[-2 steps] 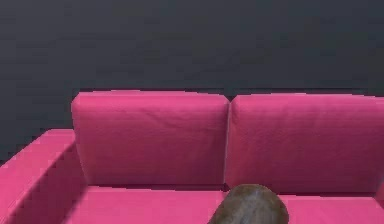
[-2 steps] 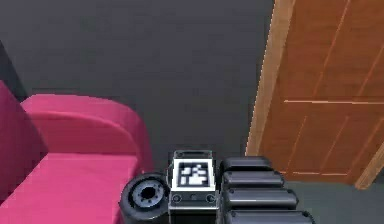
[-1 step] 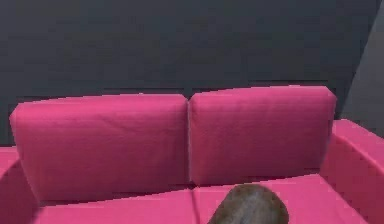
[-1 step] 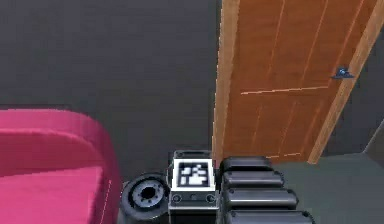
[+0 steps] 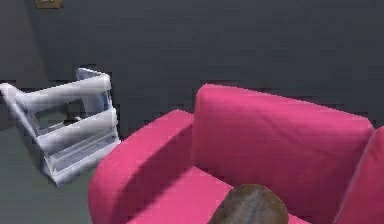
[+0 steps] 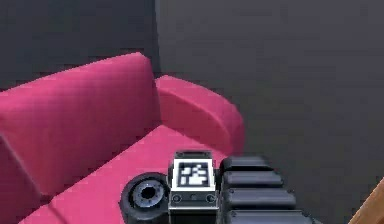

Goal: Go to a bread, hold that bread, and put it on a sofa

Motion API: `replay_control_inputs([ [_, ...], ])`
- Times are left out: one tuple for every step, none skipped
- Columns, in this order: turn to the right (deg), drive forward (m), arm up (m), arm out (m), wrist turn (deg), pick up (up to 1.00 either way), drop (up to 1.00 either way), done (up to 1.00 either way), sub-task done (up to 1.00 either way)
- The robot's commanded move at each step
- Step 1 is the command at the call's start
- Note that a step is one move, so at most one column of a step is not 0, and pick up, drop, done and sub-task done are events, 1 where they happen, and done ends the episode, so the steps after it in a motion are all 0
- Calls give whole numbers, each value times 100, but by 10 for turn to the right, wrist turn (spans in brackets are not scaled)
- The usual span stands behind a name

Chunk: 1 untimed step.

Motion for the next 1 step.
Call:
replay_control_inputs([
  [-390, 0, 0, 0, 0, 0, 0, 0, 0],
])
